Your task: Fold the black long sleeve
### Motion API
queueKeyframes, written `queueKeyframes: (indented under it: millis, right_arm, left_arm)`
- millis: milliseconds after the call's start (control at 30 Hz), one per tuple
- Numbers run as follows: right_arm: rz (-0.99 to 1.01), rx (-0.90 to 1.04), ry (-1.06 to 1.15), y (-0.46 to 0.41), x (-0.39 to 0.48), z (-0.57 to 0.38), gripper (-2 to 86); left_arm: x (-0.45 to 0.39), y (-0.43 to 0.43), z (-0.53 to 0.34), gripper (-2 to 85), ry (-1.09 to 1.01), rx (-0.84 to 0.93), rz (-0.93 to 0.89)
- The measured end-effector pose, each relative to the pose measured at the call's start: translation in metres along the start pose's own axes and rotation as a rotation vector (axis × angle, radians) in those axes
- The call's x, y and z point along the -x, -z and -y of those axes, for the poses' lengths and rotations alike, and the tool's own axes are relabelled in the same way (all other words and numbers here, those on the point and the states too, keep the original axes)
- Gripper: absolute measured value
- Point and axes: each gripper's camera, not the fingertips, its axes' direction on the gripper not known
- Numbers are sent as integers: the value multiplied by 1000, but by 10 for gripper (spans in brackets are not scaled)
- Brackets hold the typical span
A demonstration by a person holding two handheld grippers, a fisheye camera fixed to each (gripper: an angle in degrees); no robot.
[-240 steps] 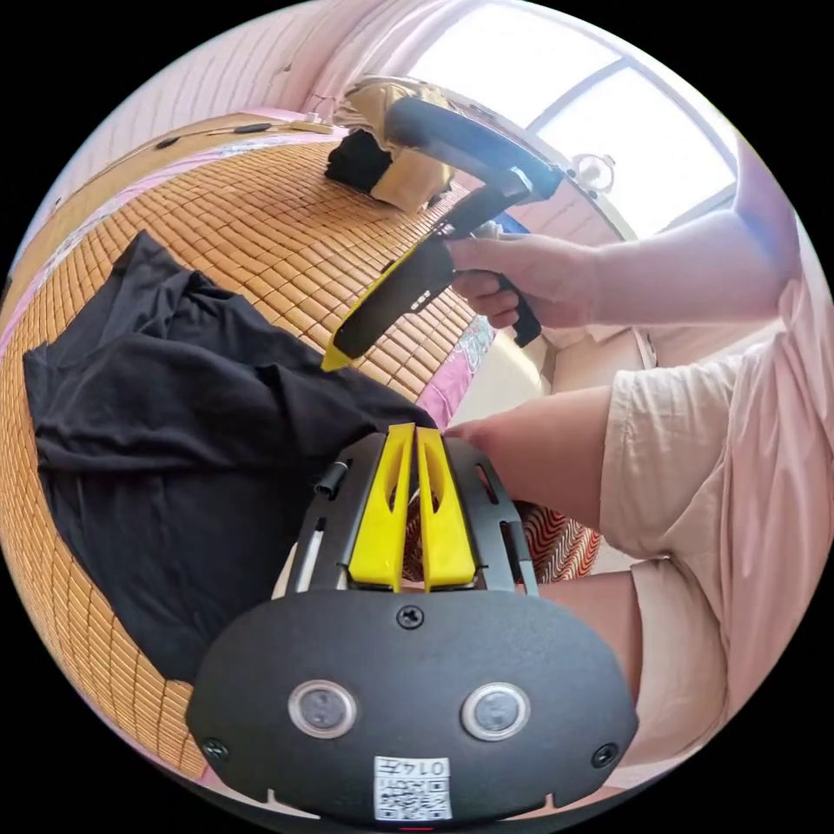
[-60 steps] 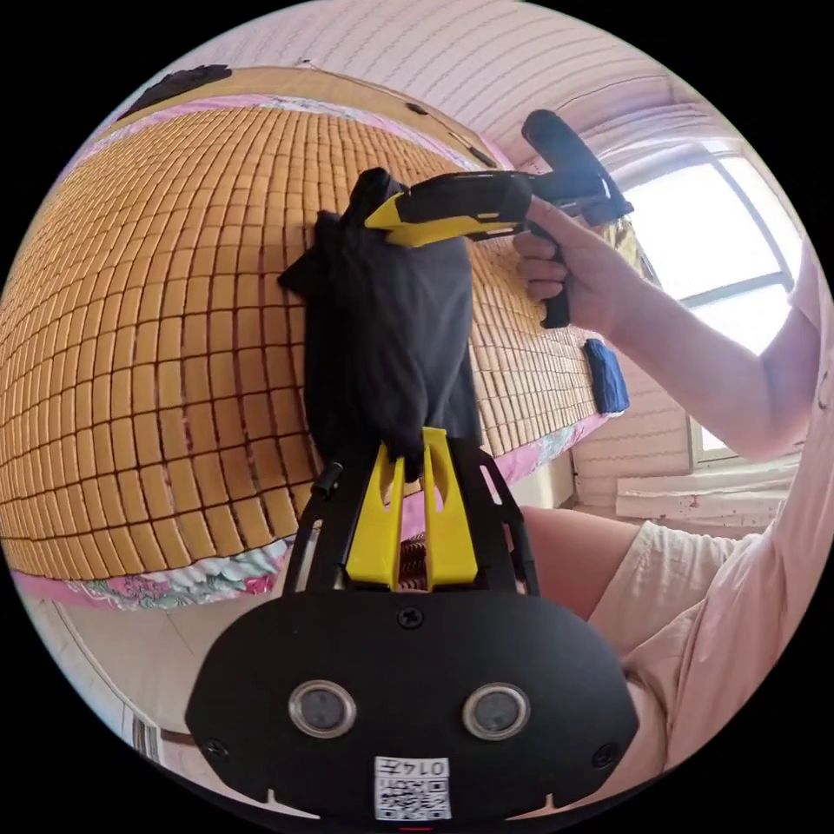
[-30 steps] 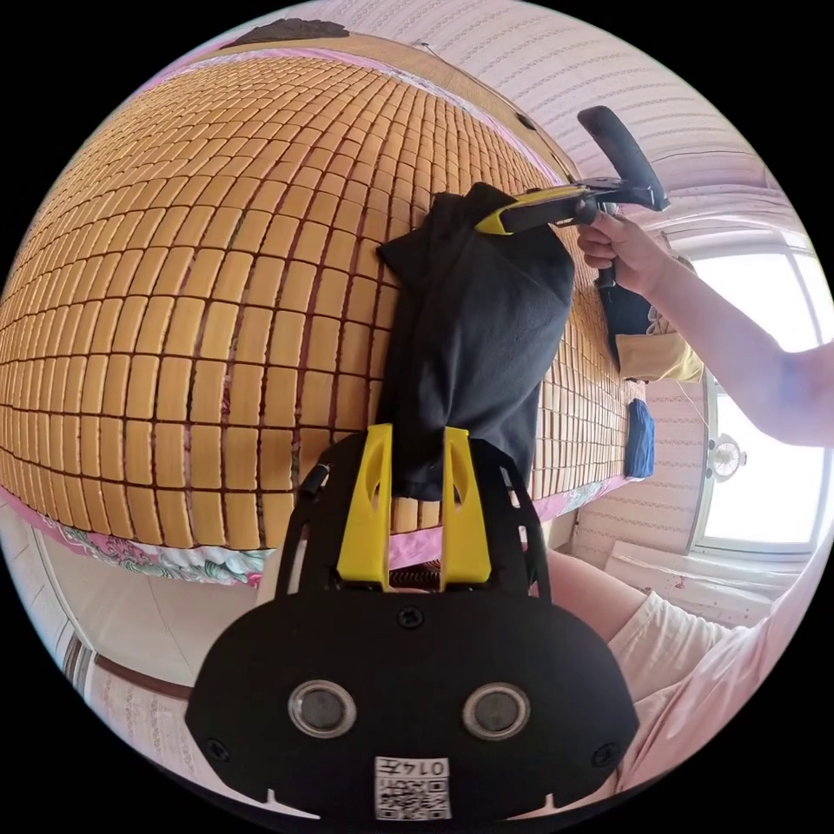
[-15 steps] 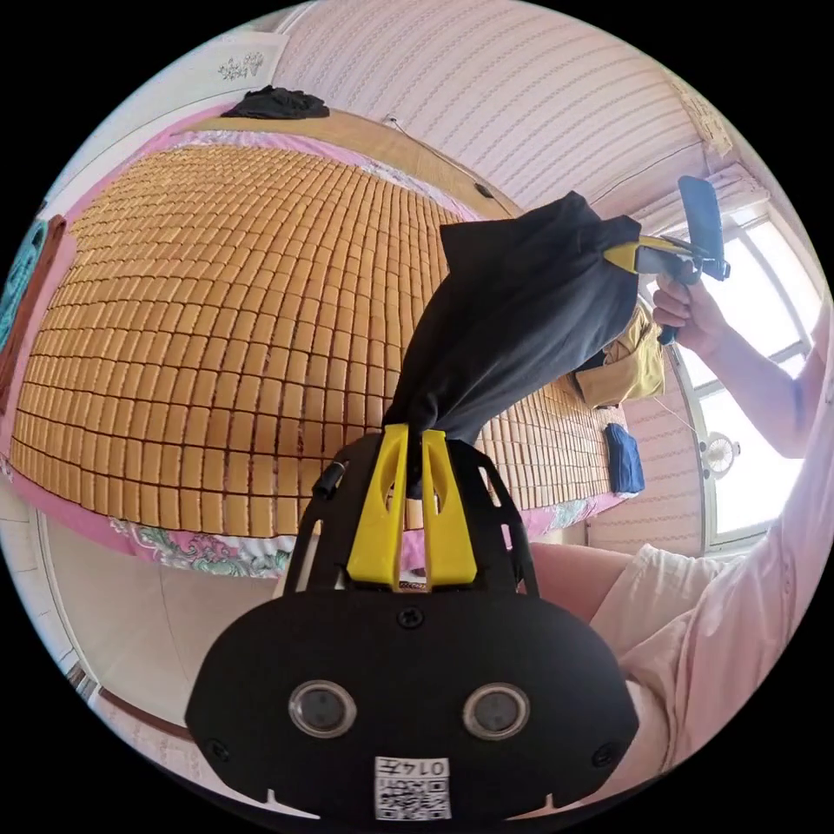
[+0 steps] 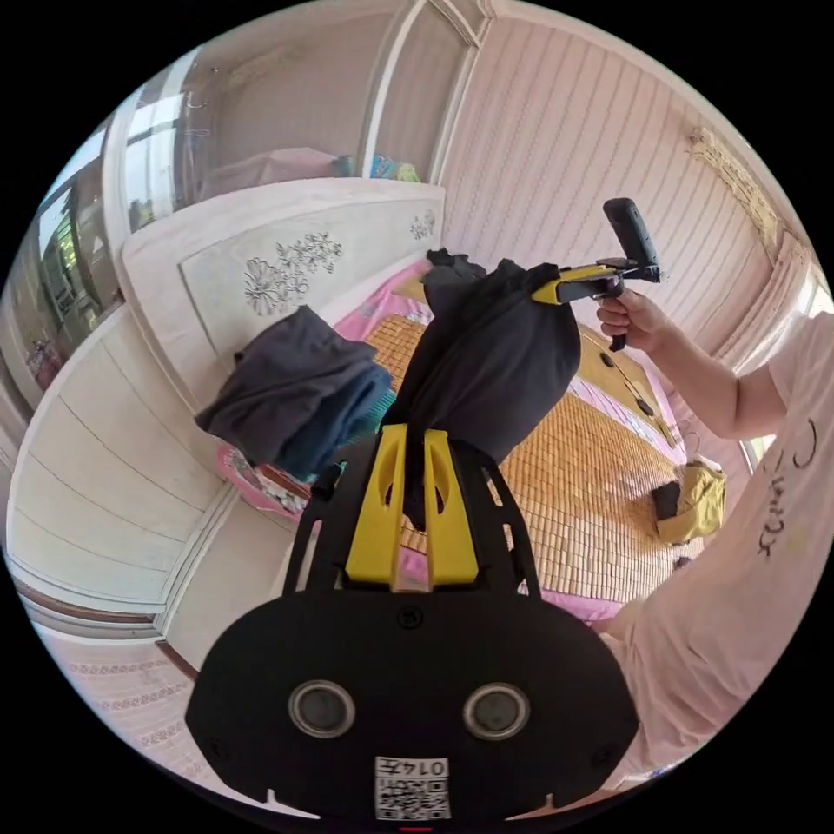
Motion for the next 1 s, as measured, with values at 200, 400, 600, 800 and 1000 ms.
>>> queueKeyframes:
  millis: [200, 400, 600, 800, 1000]
  right_arm:
    - [-267, 240, -291, -134, -93, 121, 62]
    - [-225, 188, -254, -125, -74, 89, 67]
    - [-188, -9, -358, -30, 5, -87, 50]
    - [-384, 151, -720, 43, 162, -341, 52]
    - [-519, 11, -1252, 129, 309, -565, 61]
  left_arm:
    - [140, -87, 25, 58, 351, -5, 248]
    - [127, -112, -30, 59, 365, 41, 196]
    - [-19, -124, -111, 42, 43, 95, 87]
    - [-241, -163, -172, 15, -295, 138, -330]
    - [-492, -190, -212, 36, -817, 185, -819]
